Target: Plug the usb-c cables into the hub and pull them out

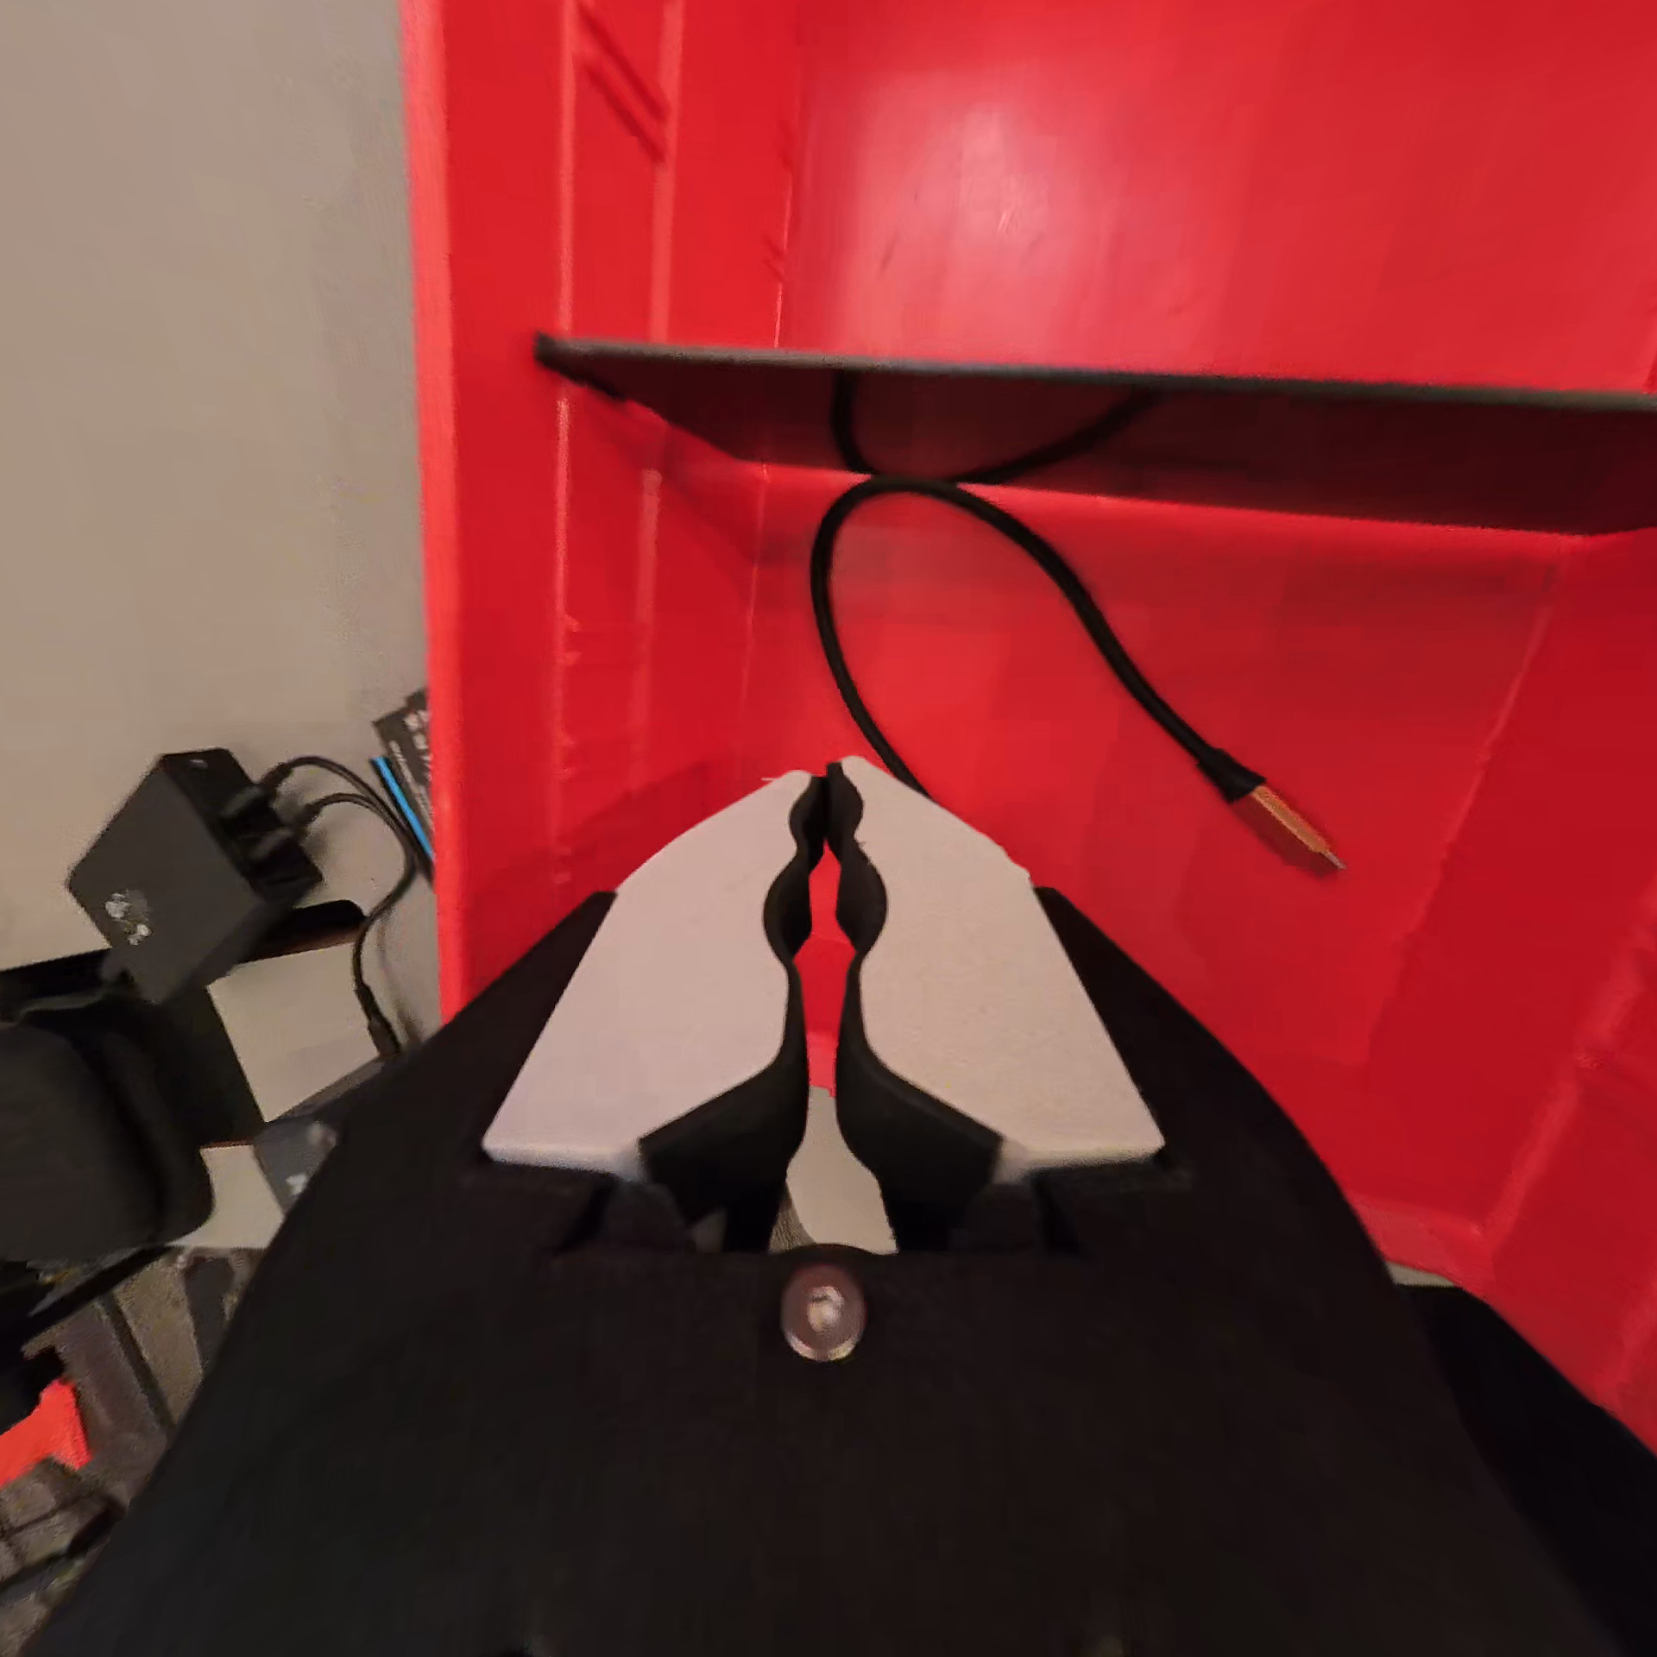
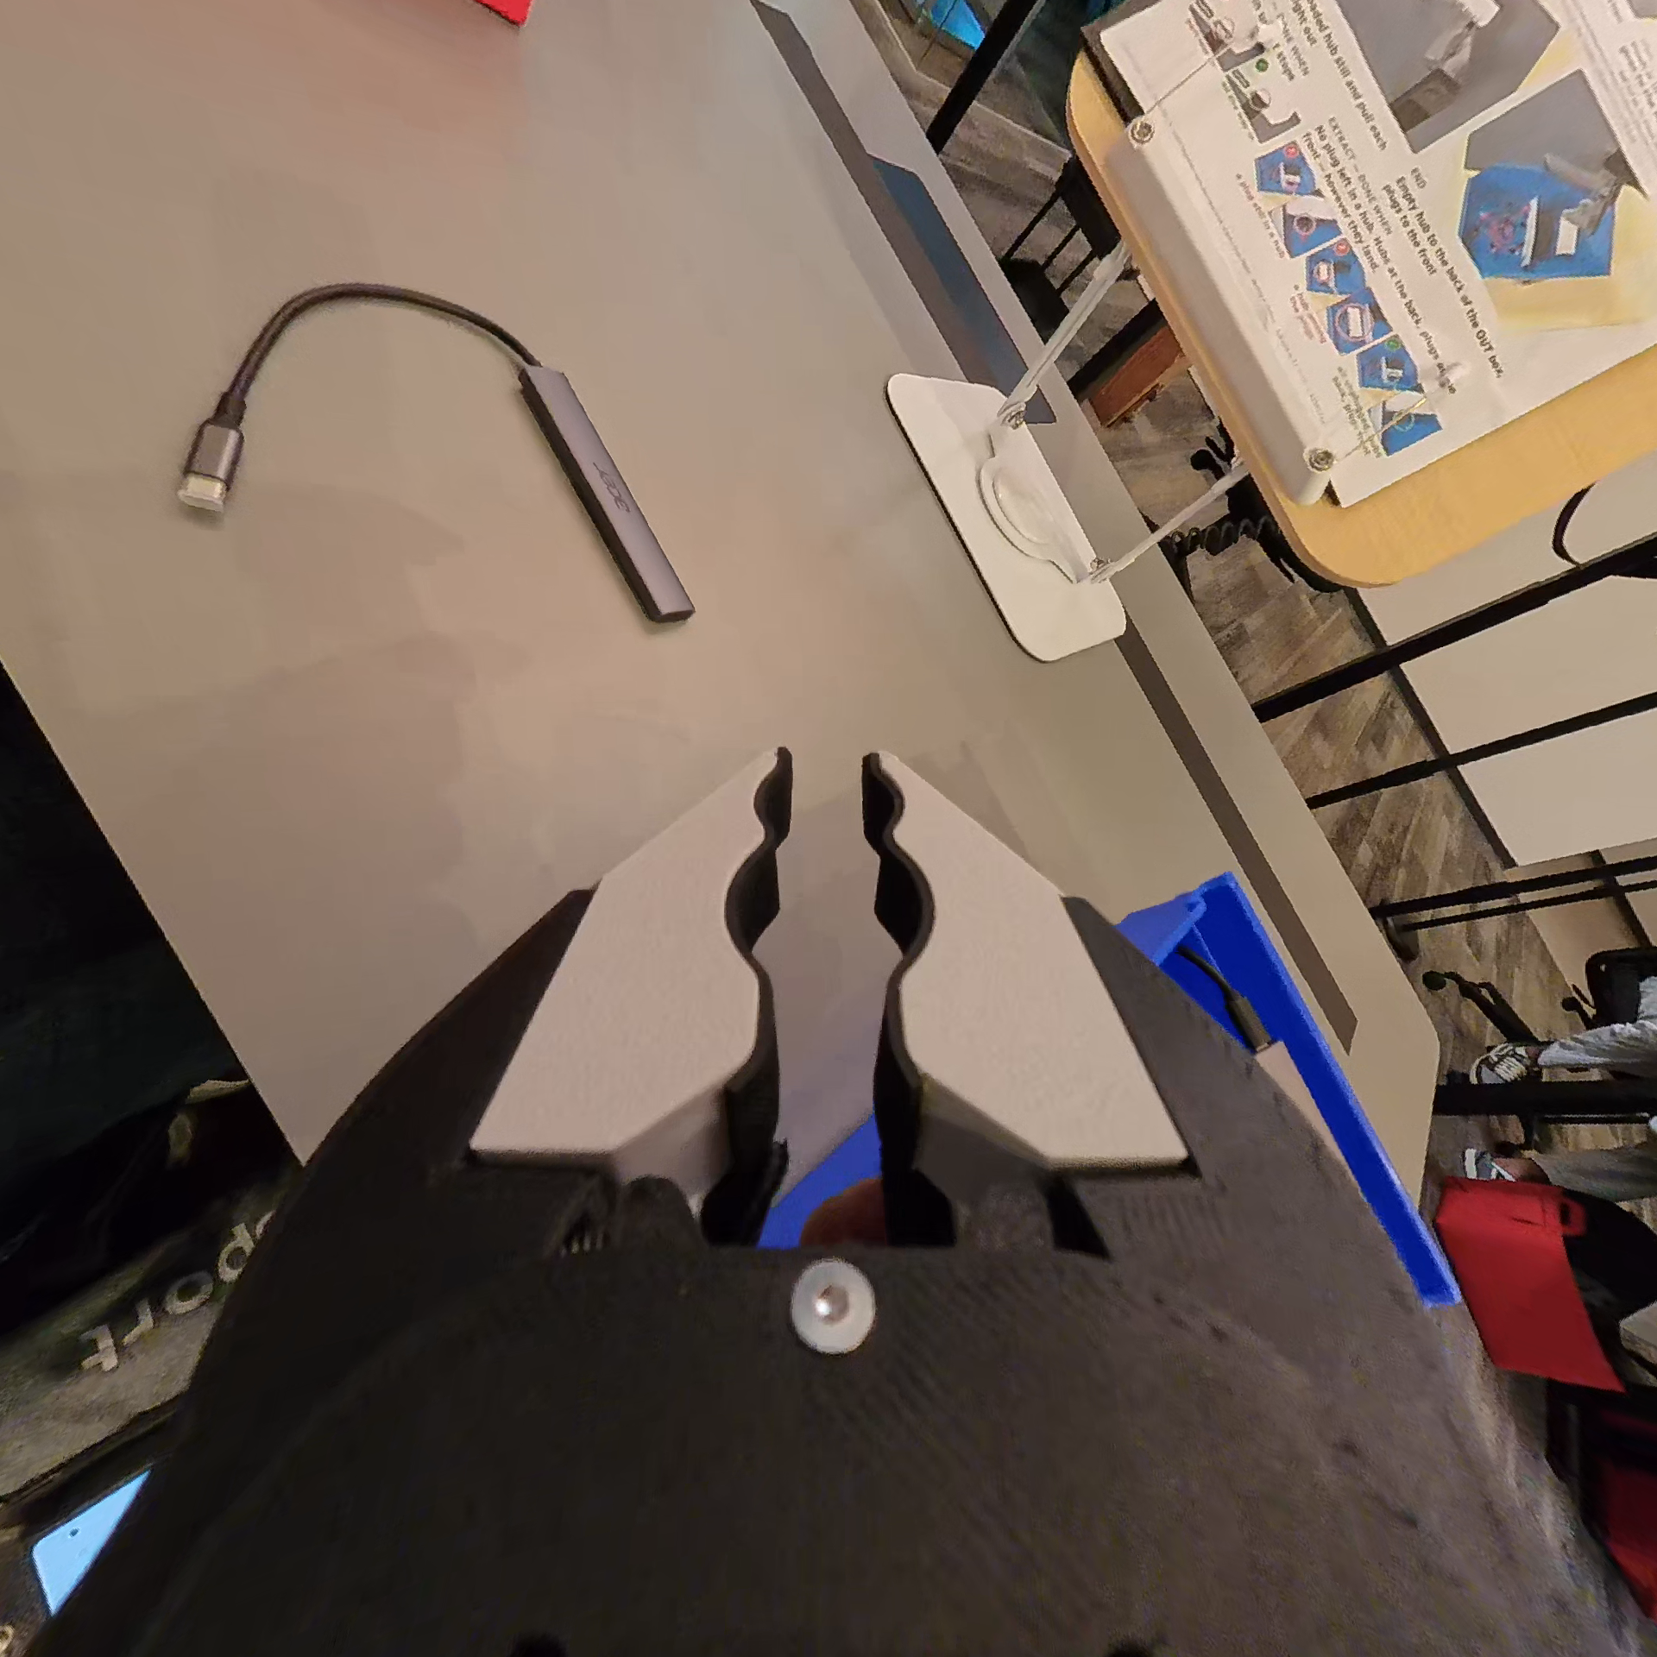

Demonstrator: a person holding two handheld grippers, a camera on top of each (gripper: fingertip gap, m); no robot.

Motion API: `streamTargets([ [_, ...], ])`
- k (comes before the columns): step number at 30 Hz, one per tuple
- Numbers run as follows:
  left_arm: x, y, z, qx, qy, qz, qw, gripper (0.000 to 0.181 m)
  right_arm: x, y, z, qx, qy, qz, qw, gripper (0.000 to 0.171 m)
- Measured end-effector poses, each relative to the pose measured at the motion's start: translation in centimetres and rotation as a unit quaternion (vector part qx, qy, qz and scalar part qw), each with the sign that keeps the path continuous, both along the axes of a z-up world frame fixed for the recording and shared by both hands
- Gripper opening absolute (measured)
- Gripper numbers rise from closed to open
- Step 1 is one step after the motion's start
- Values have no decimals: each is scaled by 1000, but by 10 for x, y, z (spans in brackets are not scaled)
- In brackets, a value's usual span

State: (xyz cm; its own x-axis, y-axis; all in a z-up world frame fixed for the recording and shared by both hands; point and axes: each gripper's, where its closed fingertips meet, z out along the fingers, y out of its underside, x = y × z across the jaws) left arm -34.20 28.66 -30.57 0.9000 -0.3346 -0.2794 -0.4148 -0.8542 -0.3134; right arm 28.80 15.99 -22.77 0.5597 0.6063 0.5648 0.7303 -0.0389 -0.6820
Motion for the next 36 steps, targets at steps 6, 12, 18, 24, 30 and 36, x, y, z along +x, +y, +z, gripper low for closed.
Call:
streamTargets([
  [6, 22, -15, 3, -37, -27, -29, 999, 0, -16, 2, 2, 4, 2, 15, 1000, 13],
  [12, 20, -43, -37, -168, -47, -17, 985, 37, -11, -2, 3, 5, 2, 11, 1000, 13],
  [18, 24, -50, -54, -236, -26, -22, 971, 33, -8, -4, 0, 2, 6, 8, 1000, 13],
  [24, 20, -52, -58, -267, -1, -23, 963, 9, -7, -4, 0, 5, 12, 7, 1000, 13],
  [30, 19, -47, -57, -233, -6, -30, 972, 4, -4, -5, -1, 3, 10, 6, 1000, 13],
  [36, 22, -40, -43, -203, 4, -50, 978, 2, -5, -4, 1, 3, 6, 6, 1000, 13],
])
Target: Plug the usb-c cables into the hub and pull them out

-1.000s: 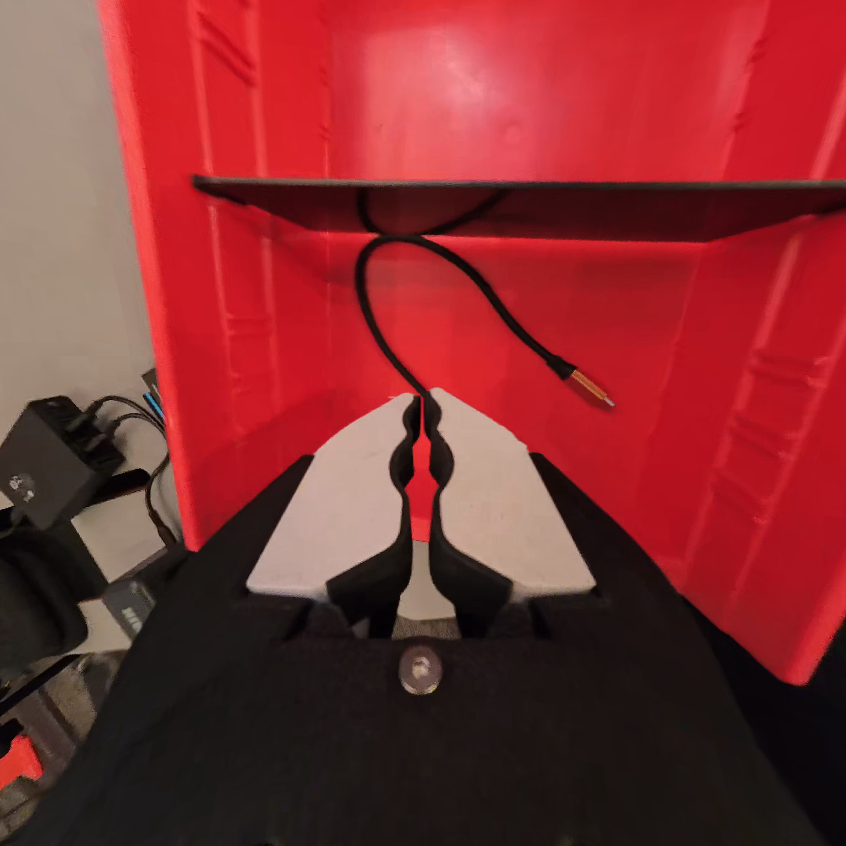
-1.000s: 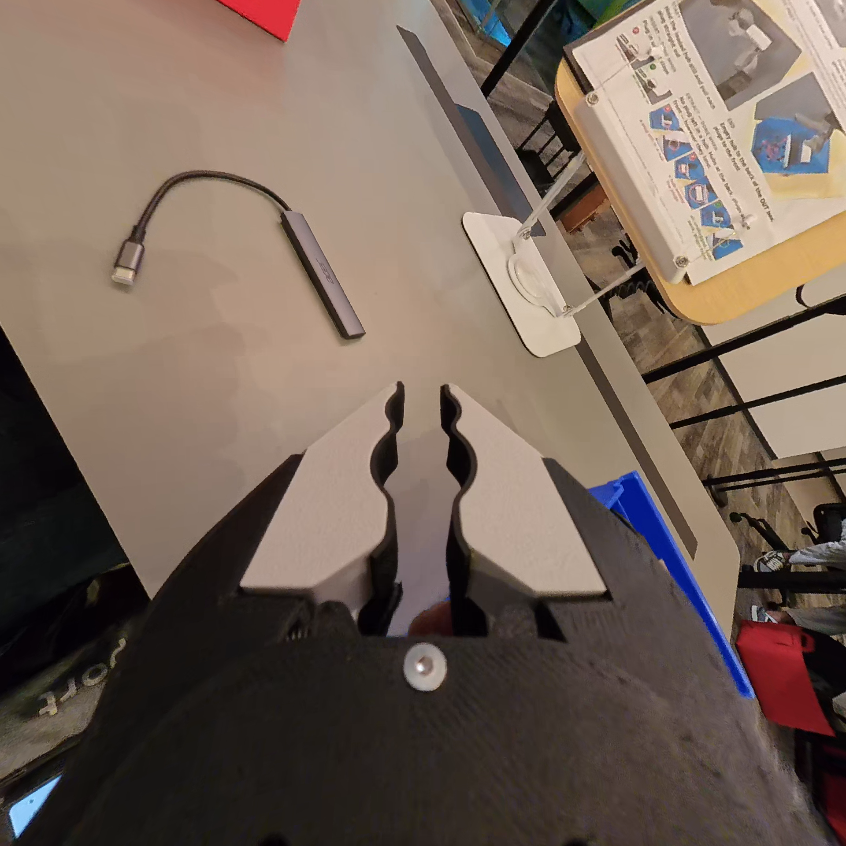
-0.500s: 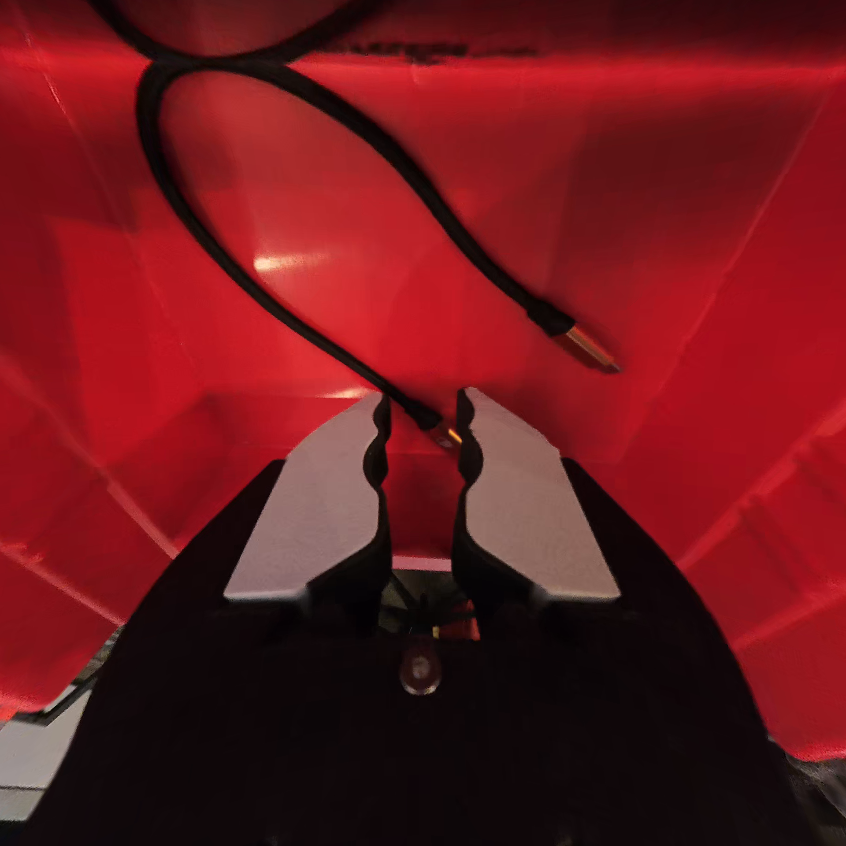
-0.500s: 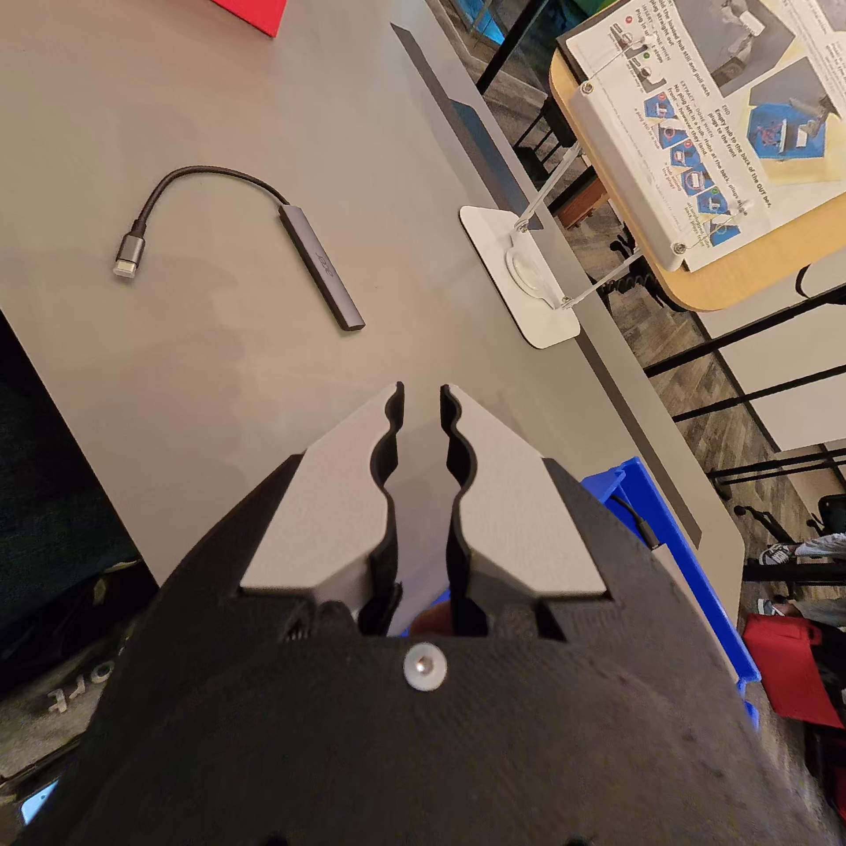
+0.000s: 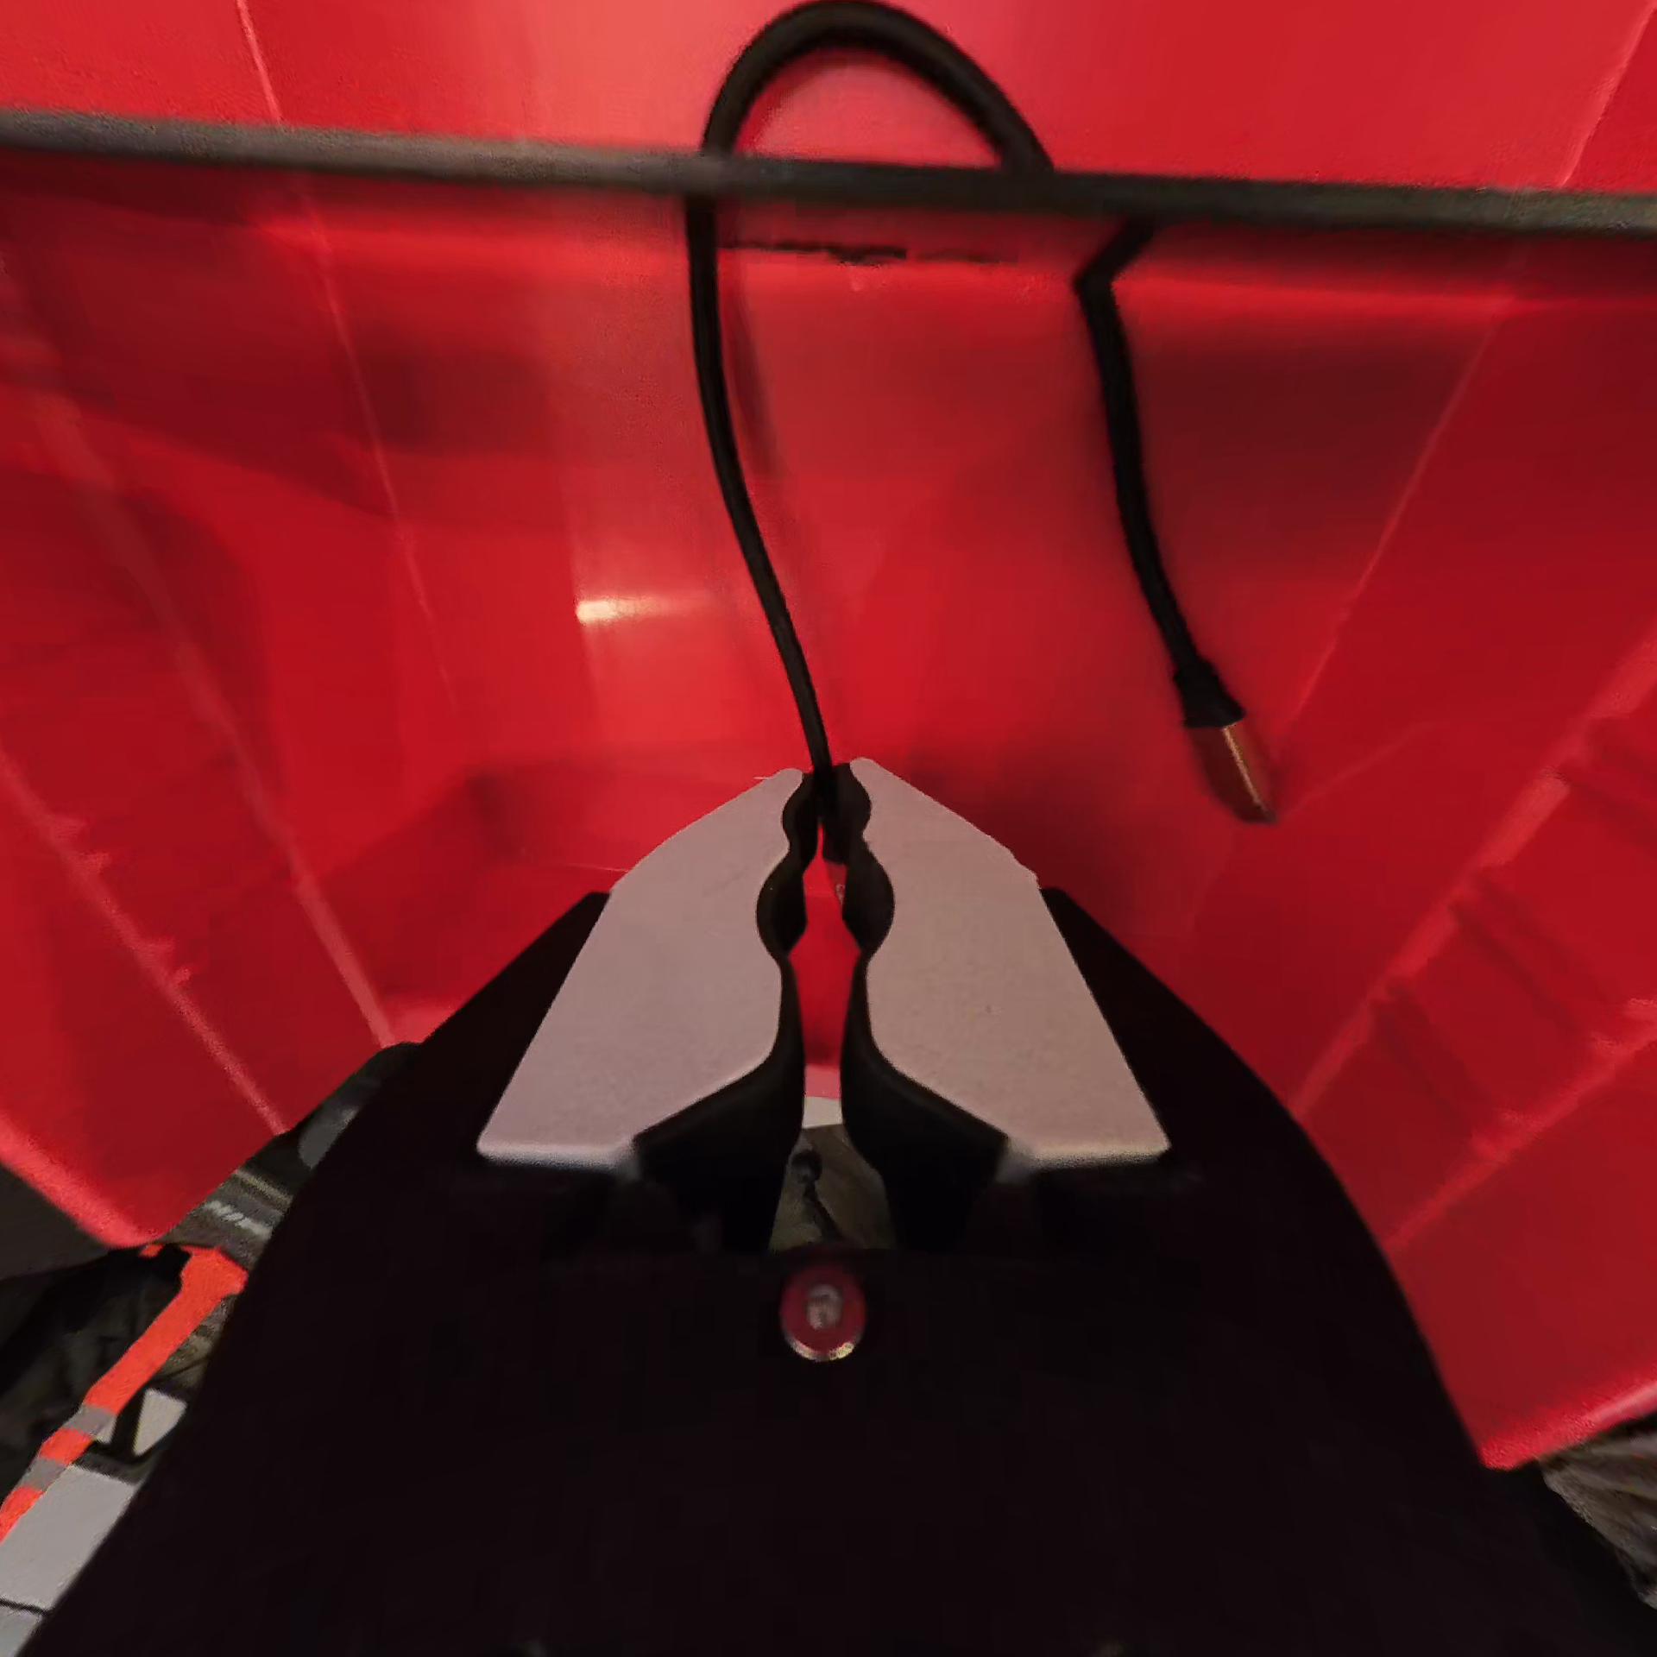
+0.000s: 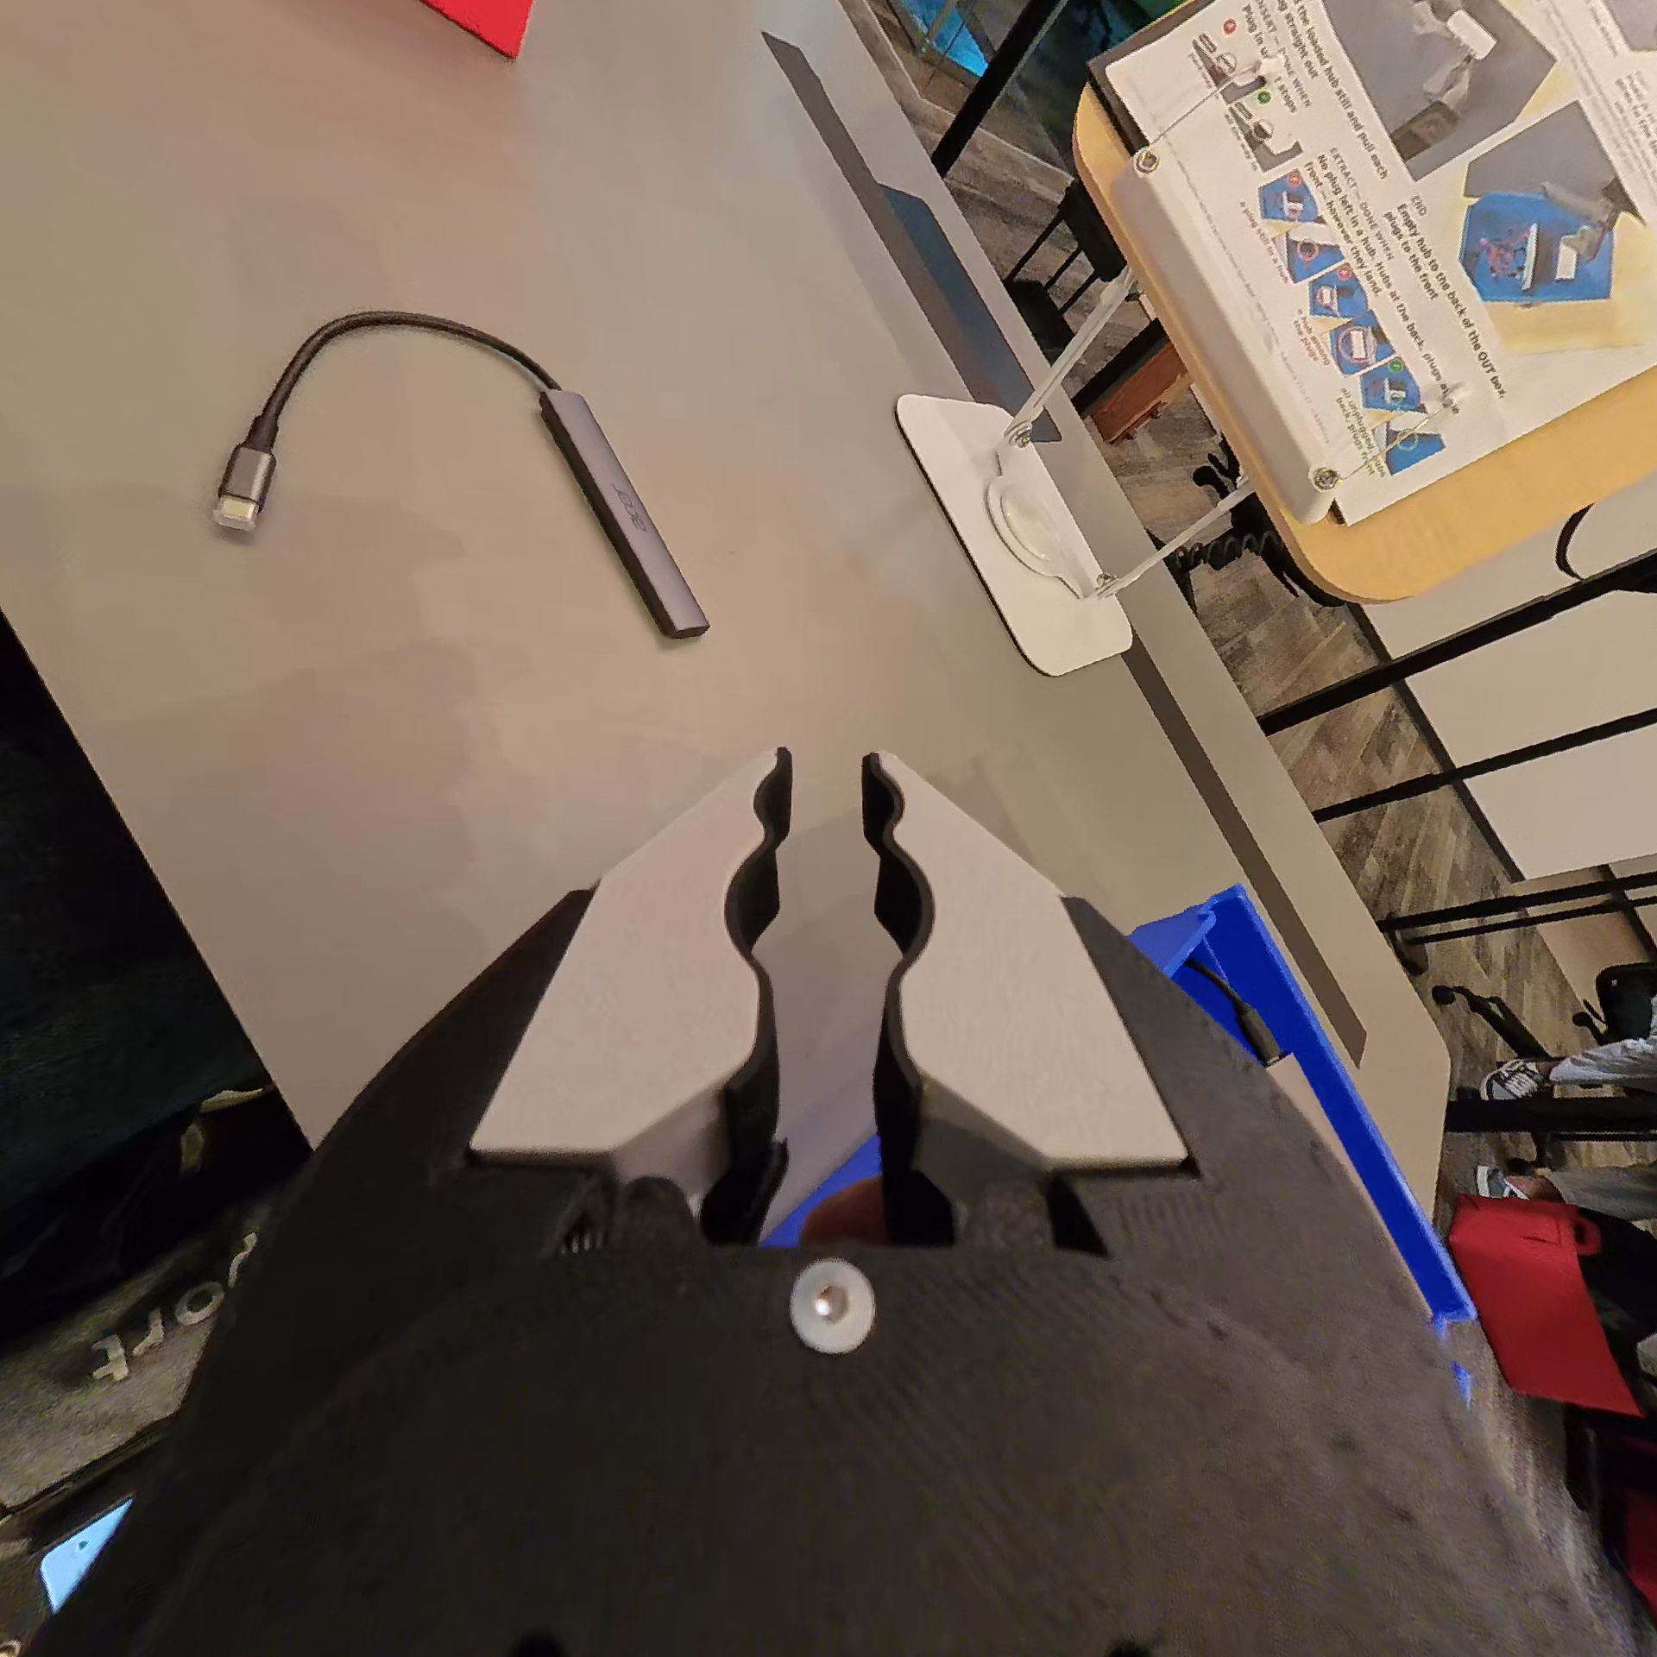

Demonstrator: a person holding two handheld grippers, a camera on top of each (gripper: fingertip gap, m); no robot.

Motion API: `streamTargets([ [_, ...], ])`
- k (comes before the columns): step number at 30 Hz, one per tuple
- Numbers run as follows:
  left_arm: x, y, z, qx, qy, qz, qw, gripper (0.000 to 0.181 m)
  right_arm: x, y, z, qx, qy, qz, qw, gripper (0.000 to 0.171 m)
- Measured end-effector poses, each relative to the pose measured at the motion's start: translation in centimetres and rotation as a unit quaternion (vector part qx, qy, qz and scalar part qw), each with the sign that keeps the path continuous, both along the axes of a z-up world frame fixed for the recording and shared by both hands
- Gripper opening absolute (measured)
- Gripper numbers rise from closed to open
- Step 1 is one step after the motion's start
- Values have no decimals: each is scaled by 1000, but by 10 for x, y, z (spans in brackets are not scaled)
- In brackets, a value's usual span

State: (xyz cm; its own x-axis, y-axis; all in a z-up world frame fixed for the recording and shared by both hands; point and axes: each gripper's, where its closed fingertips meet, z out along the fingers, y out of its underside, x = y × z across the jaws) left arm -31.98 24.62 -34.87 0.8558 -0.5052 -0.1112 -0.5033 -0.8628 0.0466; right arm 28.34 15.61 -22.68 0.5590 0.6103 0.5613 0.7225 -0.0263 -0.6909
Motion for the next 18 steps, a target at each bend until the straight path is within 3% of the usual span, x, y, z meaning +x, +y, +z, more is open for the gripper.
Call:
streamTargets([
  [8, -4, 7, 29, 53, 9, -14, 998, 2, -6, 3, -2, -2, -1, 6, 1000, 13],
  [18, -9, 20, 97, 162, 76, -49, 983, 1, -2, 0, -1, 0, 4, 2, 1000, 13],
])
